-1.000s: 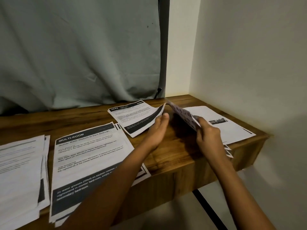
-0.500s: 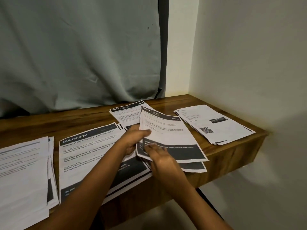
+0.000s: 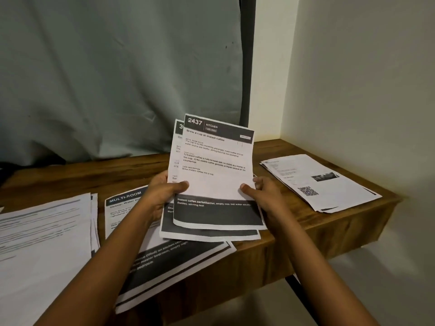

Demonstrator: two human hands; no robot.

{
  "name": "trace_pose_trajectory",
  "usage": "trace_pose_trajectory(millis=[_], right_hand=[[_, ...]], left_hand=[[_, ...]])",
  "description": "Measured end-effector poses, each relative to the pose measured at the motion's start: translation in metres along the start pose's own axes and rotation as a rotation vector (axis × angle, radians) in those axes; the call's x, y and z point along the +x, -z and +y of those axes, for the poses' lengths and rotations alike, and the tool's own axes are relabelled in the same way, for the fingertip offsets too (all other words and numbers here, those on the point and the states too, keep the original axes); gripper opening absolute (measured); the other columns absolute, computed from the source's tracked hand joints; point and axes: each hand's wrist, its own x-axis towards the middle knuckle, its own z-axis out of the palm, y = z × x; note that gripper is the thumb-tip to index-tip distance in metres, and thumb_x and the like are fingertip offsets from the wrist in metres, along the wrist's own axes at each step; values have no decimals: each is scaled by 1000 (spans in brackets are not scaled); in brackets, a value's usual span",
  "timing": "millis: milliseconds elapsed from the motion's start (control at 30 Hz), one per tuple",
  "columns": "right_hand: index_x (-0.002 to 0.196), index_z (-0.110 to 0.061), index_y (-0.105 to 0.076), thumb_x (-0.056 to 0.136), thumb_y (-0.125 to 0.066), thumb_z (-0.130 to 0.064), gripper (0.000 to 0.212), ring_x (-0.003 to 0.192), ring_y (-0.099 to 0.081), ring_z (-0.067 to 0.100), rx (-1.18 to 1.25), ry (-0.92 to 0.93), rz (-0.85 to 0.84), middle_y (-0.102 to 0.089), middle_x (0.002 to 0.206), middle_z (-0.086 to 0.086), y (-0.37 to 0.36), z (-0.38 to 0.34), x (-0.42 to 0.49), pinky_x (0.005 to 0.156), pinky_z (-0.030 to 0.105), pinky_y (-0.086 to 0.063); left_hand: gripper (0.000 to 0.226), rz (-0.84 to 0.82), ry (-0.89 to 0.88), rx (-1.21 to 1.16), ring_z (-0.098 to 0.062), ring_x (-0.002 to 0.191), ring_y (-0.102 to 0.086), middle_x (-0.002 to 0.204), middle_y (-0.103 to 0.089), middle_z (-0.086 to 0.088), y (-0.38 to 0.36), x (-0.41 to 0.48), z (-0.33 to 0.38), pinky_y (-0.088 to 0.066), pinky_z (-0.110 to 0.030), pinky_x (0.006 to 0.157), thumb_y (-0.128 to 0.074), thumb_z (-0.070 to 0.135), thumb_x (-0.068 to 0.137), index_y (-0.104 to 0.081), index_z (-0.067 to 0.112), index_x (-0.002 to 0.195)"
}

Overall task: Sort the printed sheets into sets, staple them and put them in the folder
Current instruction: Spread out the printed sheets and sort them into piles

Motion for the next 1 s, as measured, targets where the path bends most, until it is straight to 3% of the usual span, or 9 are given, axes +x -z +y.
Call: trace_pose_trajectory(millis=[67,167,233,367,500,600,733,867,1000], right_hand=[[119,-8,-50,84,-72,-12,42,89,-63,16,99,-45,8,-62,104,4,-9,-3,12,73,30,-54],[114,-5,-54,82,-72,-6,36,88,-67,20,127,-51,-26,-68,107,8,-25,-14,23,68,30,-56],[108,-4,-59,81,-73,-5,30,88,-68,22,143,-46,-49,-70,106,11,-36,-20,26,72,33,-57],[103,-7,-61,84,-69,-5,21,81,-65,15,105,-26,-51,-67,97,5,-48,-32,20,61,24,-51],[99,-8,-64,85,-68,-7,14,78,-63,14,-56,-28,-159,-66,88,0,-52,-35,9,60,25,-48],[93,-11,-64,84,-69,-10,10,82,-64,19,-218,-14,-207,-69,91,6,-63,-31,-1,68,30,-50],[101,-14,-61,85,-69,-12,19,79,-59,15,-392,-14,-238,-63,88,3,-81,-26,-10,64,29,-45],[113,-7,-59,85,-68,-10,29,90,-57,20,-580,16,-246,-63,106,11,-96,-21,-11,80,34,-47],[123,-5,-55,89,-64,-11,36,94,-51,20,-727,21,-239,-60,121,15,-102,-22,-13,81,29,-43]], left_hand=[[29,32,-26,-23,-22,85,-71,102,-71,-9,15,-3,5,-60,-33,62,-64,-6,84,-62,10,108],[22,74,-70,-58,-21,81,-72,103,-72,-10,43,-7,12,-60,-33,66,-62,4,89,-65,7,110],[16,102,-102,-51,-19,79,-72,103,-72,-8,62,-13,17,-60,-31,66,-58,10,93,-66,9,107],[16,174,-114,-58,-21,75,-73,90,-75,-5,110,-34,31,-59,-32,57,-56,11,94,-64,9,108],[19,275,-157,-5,-18,71,-72,83,-75,-1,165,-62,39,-57,-27,54,-55,10,95,-63,6,111],[21,342,-163,29,-19,73,-73,86,-75,-1,203,-82,43,-58,-29,57,-57,11,94,-63,6,113],[19,388,-156,39,-21,78,-73,92,-75,-1,241,-106,44,-59,-30,59,-57,15,94,-64,12,112],[19,426,-172,30,-20,81,-73,94,-75,-1,262,-124,44,-59,-29,60,-56,16,95,-64,13,112],[23,434,-164,8,-26,86,-72,102,-74,-5,273,-135,44,-60,-35,62,-56,19,95,-62,14,116]])
